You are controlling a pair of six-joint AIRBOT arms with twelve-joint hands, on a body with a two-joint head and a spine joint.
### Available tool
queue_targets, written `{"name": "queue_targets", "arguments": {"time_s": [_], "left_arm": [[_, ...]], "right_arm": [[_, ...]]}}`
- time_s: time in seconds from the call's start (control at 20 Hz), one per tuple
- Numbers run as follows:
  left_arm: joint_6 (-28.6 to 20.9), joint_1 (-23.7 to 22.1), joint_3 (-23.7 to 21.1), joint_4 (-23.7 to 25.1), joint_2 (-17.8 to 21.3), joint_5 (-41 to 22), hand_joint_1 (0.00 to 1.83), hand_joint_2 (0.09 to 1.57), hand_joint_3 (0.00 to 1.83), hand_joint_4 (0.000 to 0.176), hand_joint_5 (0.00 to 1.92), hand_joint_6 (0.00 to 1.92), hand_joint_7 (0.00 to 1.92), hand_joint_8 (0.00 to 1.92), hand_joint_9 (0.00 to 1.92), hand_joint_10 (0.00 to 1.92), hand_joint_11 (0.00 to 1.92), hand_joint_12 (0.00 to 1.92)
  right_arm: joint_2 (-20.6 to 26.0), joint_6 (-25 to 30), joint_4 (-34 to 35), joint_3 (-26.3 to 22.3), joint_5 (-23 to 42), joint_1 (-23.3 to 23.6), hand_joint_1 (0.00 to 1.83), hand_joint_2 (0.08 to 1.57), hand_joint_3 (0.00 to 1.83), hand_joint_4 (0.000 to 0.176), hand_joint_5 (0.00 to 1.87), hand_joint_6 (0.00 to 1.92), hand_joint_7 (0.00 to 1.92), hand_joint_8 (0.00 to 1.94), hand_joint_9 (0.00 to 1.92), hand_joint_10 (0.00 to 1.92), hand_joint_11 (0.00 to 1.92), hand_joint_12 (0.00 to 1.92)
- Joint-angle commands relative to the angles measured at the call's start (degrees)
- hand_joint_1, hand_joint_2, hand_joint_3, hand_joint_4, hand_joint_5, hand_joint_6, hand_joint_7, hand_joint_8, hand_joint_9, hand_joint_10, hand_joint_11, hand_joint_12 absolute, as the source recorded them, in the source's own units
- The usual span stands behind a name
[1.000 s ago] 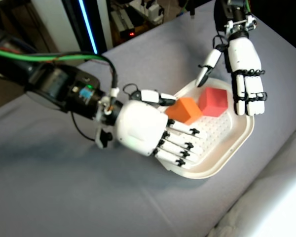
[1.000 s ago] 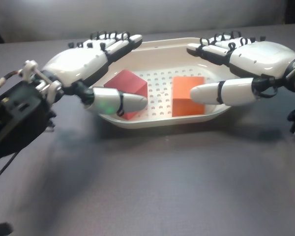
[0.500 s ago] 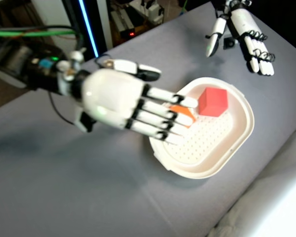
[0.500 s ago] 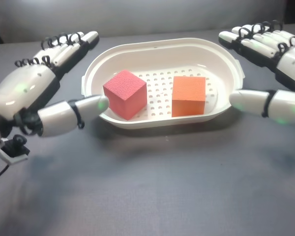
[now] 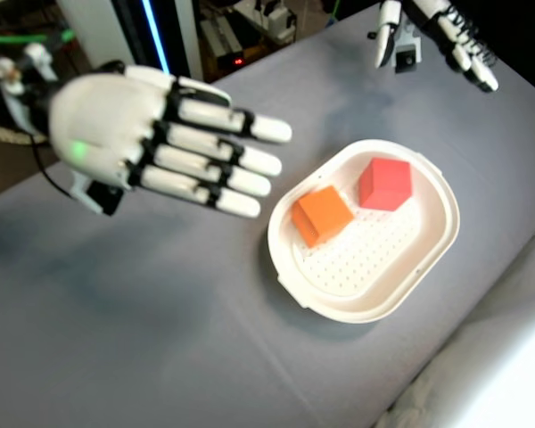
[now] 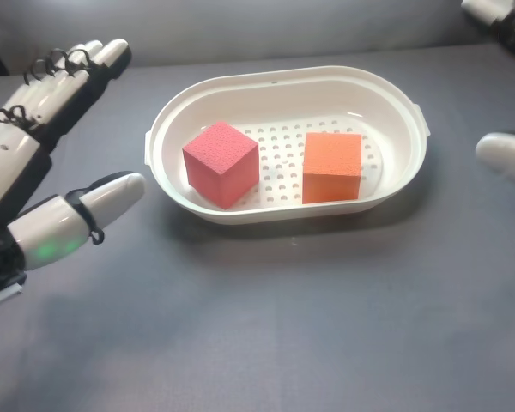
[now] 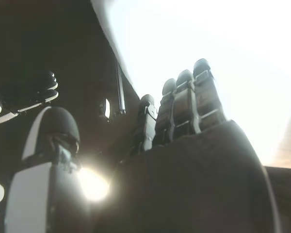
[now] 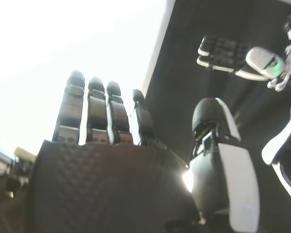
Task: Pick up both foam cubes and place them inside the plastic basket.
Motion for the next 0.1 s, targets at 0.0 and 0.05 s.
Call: {"name": "queue_targets", "arguments": {"time_s": [0.0, 0.05], "left_arm": [[-0.57, -0.14, -0.02, -0.28, 1.08, -11.04, 0.47, 1.35, 0.0, 0.11, 0.0, 0.0, 0.0, 0.0, 0.0, 0.0, 0.0, 0.22], [-0.9, 0.06, -0.27, -0.1, 1.52, -12.92, 0.5, 1.33, 0.0, 0.148, 0.0, 0.0, 0.0, 0.0, 0.0, 0.0, 0.0, 0.08]], "right_arm": [[0.76, 1.01, -0.88, -0.25, 10.69, 0.13, 0.19, 1.27, 0.0, 0.05, 0.0, 0.0, 0.0, 0.0, 0.0, 0.0, 0.02, 0.01], [1.41, 1.25, -1.5, -0.65, 12.61, 0.01, 0.22, 1.27, 0.0, 0.046, 0.0, 0.0, 0.0, 0.0, 0.0, 0.0, 0.01, 0.01]]}}
